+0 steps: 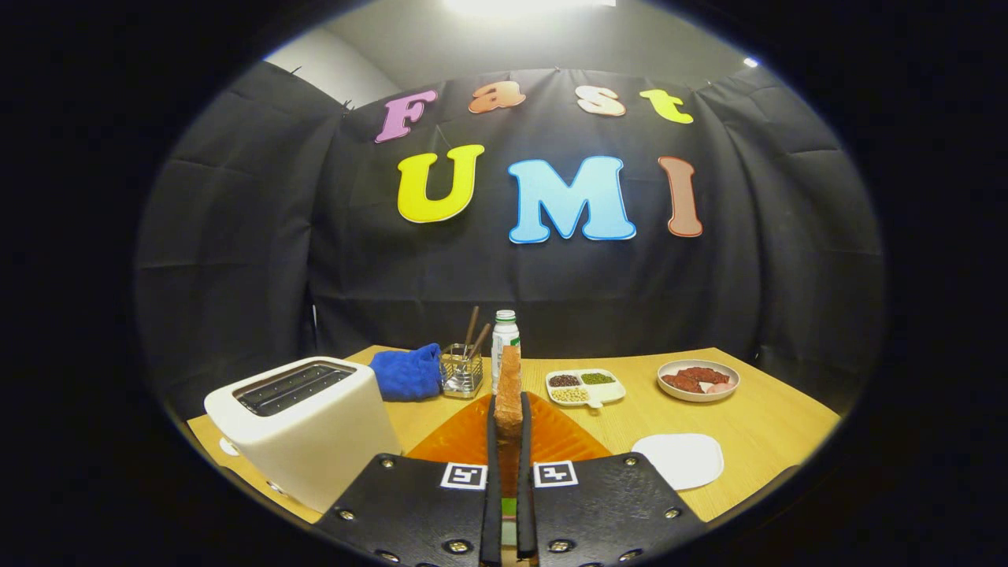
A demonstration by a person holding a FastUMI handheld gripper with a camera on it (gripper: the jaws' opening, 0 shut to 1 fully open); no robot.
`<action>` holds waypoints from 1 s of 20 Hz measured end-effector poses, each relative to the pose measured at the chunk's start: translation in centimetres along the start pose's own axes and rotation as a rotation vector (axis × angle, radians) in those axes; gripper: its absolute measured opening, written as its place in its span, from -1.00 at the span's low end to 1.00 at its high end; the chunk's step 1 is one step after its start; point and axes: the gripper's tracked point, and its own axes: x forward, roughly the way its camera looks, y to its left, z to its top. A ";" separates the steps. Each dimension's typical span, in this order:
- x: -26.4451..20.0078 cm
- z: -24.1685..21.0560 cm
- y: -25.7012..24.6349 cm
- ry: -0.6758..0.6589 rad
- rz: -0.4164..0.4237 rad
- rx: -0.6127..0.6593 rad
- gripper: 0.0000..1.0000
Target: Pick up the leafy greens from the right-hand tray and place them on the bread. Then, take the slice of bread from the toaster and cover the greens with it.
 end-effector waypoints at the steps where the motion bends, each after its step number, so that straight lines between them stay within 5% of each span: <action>1: -0.1 -0.4 0.0 0.004 0.005 -0.001 -0.85; 14: -0.3 -5.6 3.2 0.061 0.227 0.075 -0.85; 20: 1.5 -8.0 1.2 0.138 0.220 0.182 -0.85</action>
